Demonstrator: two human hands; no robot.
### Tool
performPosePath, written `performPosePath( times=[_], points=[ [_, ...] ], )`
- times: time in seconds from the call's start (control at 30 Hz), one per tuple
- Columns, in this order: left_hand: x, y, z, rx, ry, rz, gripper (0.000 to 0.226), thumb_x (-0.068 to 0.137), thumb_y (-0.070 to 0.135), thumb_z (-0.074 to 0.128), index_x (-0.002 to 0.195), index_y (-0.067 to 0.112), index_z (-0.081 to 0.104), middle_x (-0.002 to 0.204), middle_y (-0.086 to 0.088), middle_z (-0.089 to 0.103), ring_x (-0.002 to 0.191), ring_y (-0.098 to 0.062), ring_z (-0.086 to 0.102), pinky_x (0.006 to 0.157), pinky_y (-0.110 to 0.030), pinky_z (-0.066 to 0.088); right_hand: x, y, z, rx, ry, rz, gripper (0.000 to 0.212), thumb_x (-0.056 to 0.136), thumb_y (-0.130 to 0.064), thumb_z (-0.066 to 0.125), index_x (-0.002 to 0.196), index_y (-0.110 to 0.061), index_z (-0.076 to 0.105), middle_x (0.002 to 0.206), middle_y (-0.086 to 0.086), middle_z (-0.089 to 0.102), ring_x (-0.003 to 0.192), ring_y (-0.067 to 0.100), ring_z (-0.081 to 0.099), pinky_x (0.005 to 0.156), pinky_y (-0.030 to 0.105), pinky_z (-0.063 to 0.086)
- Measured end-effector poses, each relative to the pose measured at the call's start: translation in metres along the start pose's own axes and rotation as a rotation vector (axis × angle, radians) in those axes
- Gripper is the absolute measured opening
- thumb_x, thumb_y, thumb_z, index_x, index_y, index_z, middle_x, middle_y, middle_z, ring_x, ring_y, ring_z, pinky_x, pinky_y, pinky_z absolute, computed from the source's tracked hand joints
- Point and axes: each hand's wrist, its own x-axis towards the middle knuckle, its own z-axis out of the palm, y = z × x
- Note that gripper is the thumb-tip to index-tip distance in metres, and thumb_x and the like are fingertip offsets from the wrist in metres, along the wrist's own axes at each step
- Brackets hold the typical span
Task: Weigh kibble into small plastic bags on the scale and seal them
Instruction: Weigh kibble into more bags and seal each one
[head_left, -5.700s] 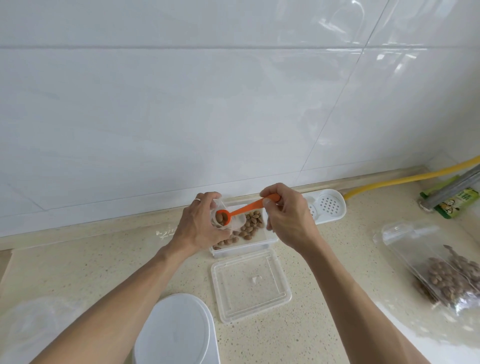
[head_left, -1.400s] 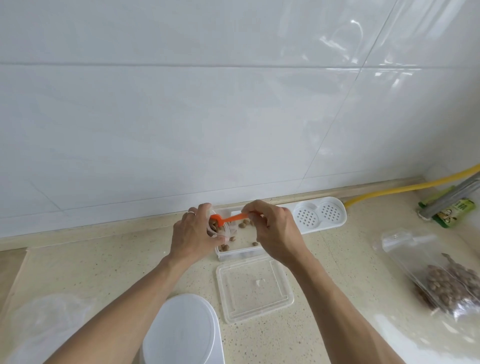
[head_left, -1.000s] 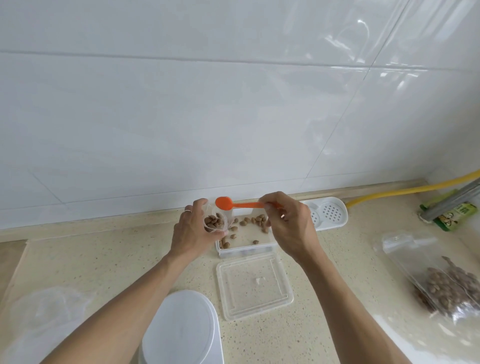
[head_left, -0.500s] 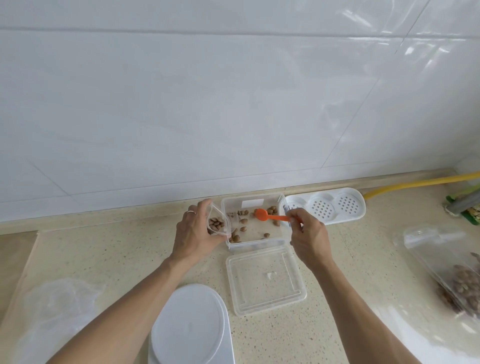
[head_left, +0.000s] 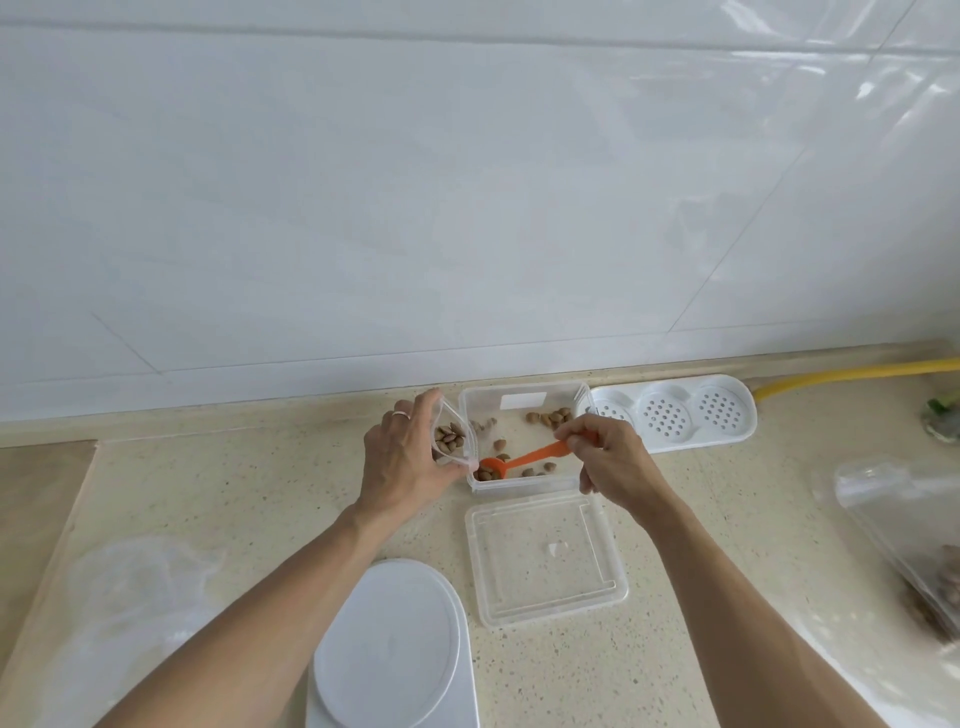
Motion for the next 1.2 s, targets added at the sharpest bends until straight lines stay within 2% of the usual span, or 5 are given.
performPosePath(
  times=[0.43, 0.67, 0.83, 1.07, 1.2],
  points=[
    [0.003, 0.010, -0.011, 0.122, 0.064, 0.133, 0.082, 0.061, 0.066, 0.063, 0.128, 0.023, 0.044, 0.098, 0.001, 0.057, 0.100, -0.021, 0.053, 0.094, -0.043, 0.038, -0.019, 0.005, -0.007, 0.441, 0.162, 0.220, 0.020, 0.097, 0.002, 0.047, 0.099, -0.006, 0.066, 0.089, 0.011, 0.075, 0.045, 0.015, 0.056, 0.047, 0.026, 0.044],
    [0.005, 0.015, -0.016, 0.180, 0.053, 0.116, 0.075, 0.061, 0.046, 0.079, 0.125, 0.024, 0.047, 0.098, -0.001, 0.054, 0.101, -0.025, 0.054, 0.093, -0.041, 0.039, -0.025, -0.005, -0.037, 0.516, 0.314, 0.184, 0.019, 0.096, 0.001, 0.049, 0.100, -0.007, 0.066, 0.092, 0.014, 0.073, 0.047, 0.016, 0.056, 0.051, 0.029, 0.045],
    [0.008, 0.030, -0.018, 0.139, -0.035, 0.113, 0.075, 0.063, 0.048, 0.079, 0.126, 0.025, 0.045, 0.103, -0.002, 0.055, 0.106, -0.025, 0.051, 0.090, -0.039, 0.041, -0.035, -0.035, -0.044, 0.417, 0.292, 0.055, 0.020, 0.097, 0.000, 0.049, 0.098, -0.007, 0.067, 0.083, 0.009, 0.072, 0.047, 0.015, 0.057, 0.049, 0.027, 0.046],
    [0.007, 0.047, -0.024, -0.014, -0.122, -0.001, 0.085, 0.068, 0.051, 0.077, 0.138, 0.026, 0.036, 0.122, -0.005, 0.048, 0.118, -0.024, 0.045, 0.093, -0.037, 0.041, -0.060, -0.072, -0.030, -0.075, 0.166, -0.324, 0.021, 0.098, -0.009, 0.052, 0.095, -0.019, 0.070, 0.054, -0.011, 0.056, 0.048, 0.009, 0.057, 0.050, 0.015, 0.040],
    [0.002, 0.055, -0.031, -0.091, -0.103, -0.051, 0.084, 0.069, 0.047, 0.077, 0.138, 0.026, 0.035, 0.123, -0.005, 0.047, 0.119, -0.024, 0.045, 0.092, -0.036, 0.040, -0.078, -0.086, -0.039, -0.204, 0.251, -0.423, 0.019, 0.098, -0.015, 0.055, 0.096, -0.024, 0.071, 0.060, -0.006, 0.063, 0.054, 0.015, 0.061, 0.056, 0.031, 0.048]
  ],
)
